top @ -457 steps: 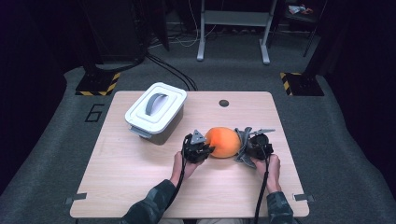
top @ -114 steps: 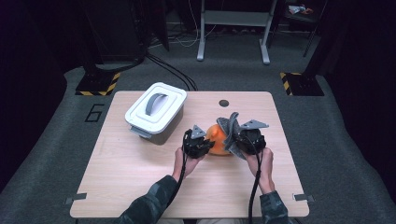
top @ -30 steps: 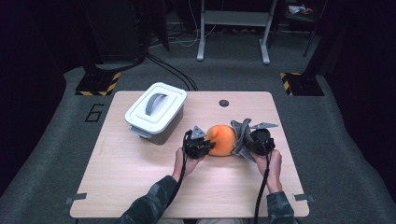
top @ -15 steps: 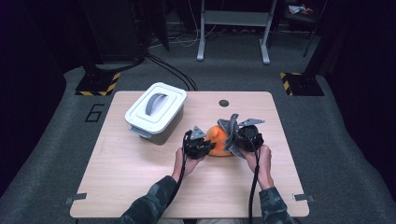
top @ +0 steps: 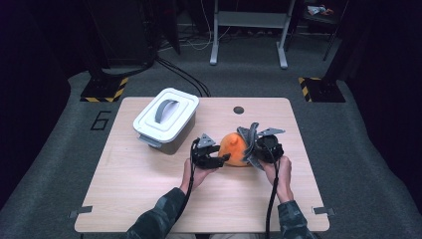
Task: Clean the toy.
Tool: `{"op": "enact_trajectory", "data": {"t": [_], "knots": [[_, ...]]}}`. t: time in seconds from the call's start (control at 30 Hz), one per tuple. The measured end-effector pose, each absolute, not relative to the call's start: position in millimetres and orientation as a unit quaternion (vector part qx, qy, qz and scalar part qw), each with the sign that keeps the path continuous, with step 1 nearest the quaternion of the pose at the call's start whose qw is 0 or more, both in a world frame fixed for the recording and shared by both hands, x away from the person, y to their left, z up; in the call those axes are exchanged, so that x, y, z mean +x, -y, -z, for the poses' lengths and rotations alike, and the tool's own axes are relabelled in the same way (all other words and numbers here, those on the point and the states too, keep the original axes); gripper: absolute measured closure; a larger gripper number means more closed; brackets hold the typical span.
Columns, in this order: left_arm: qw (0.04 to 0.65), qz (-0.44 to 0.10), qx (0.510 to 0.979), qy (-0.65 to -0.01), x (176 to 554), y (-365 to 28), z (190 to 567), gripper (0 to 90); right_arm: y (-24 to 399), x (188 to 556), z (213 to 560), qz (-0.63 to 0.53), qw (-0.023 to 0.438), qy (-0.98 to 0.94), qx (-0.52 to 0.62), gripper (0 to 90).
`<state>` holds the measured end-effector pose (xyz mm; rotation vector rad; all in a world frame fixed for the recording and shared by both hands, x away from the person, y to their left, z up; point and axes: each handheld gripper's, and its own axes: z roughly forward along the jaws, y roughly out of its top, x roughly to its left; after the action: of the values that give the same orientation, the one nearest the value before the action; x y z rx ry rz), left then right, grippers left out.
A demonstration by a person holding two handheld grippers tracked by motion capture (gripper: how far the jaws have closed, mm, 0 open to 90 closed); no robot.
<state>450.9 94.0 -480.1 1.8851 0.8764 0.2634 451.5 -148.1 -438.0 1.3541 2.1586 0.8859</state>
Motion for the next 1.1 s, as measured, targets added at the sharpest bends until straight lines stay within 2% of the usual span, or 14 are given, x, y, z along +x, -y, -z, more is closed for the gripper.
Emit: {"op": "enact_trajectory", "data": {"t": [0.17,0.53,0.6,0.67,0.93,1.1], "knots": [[0.494,-0.101,0.778,-0.375,453.3,-100.8,488.6,37.5,153.2,452.3,442.4,-0.318,0.223,-0.777,0.496,76.0],[0.489,-0.074,0.778,-0.386,454.5,-100.4,507.1,39.6,156.7,452.4,446.1,-0.318,0.217,-0.775,0.501,76.0],[0.489,-0.078,0.78,-0.382,454.1,-100.4,507.6,42.6,157.4,452.7,446.5,-0.319,0.216,-0.775,0.501,75.9],[0.493,-0.078,0.781,-0.375,452.1,-98.6,507.5,51.1,157.9,453.2,447.5,-0.318,0.215,-0.774,0.504,76.0],[0.497,-0.098,0.784,-0.36,449.6,-94.8,505.0,73.6,162.4,452.3,450.9,-0.323,0.219,-0.77,0.505,76.0],[0.488,-0.122,0.79,-0.351,447.0,-88.8,499.7,81.0,168.2,450.5,451.8,-0.33,0.22,-0.764,0.508,76.2]]}}
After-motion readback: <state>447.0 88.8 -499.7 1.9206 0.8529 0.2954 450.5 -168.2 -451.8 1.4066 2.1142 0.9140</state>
